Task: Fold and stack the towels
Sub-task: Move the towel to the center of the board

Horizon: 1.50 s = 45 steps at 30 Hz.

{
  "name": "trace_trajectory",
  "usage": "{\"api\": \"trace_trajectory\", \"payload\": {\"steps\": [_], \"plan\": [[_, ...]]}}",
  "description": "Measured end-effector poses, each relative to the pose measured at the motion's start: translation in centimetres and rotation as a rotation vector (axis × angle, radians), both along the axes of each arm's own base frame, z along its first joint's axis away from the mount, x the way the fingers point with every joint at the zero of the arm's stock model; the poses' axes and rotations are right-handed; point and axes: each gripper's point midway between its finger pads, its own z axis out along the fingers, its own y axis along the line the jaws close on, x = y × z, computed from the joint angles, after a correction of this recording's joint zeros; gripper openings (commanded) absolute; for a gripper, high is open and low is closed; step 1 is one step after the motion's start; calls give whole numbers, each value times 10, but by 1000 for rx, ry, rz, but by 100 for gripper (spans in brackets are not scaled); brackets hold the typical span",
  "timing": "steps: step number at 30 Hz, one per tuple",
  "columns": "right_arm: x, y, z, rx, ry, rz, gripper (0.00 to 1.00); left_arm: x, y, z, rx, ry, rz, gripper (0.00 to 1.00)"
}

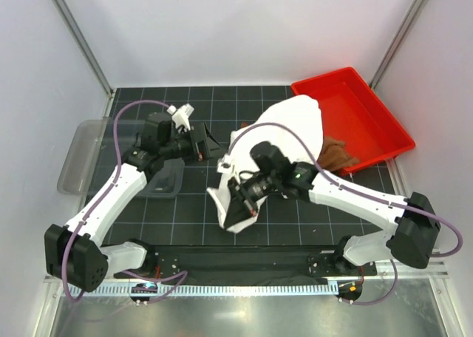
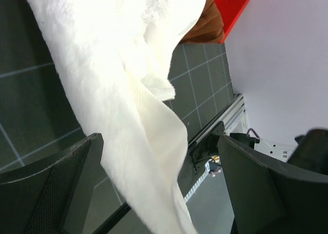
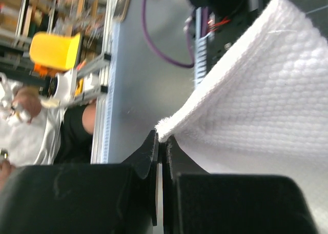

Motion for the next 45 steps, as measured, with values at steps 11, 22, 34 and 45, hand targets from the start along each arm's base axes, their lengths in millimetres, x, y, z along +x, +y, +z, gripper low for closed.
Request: {"api": "trace_trajectory", "payload": {"steps": [11,22,34,45], "plan": [[-24,24,38,-20,-170,8,1,-23,10,-45,96,91,-12,99],[110,-136,88,-252,-427,-1006,1,39,10,41,187,-268,-4,98],[81,-182,-97,-712,-184,-1083,12,57,-38,-47,228,-74,-205,98],[136,-189,-13,-575,-313,-1346,61,-14,-93,-133,507,-121,-408,100]]}}
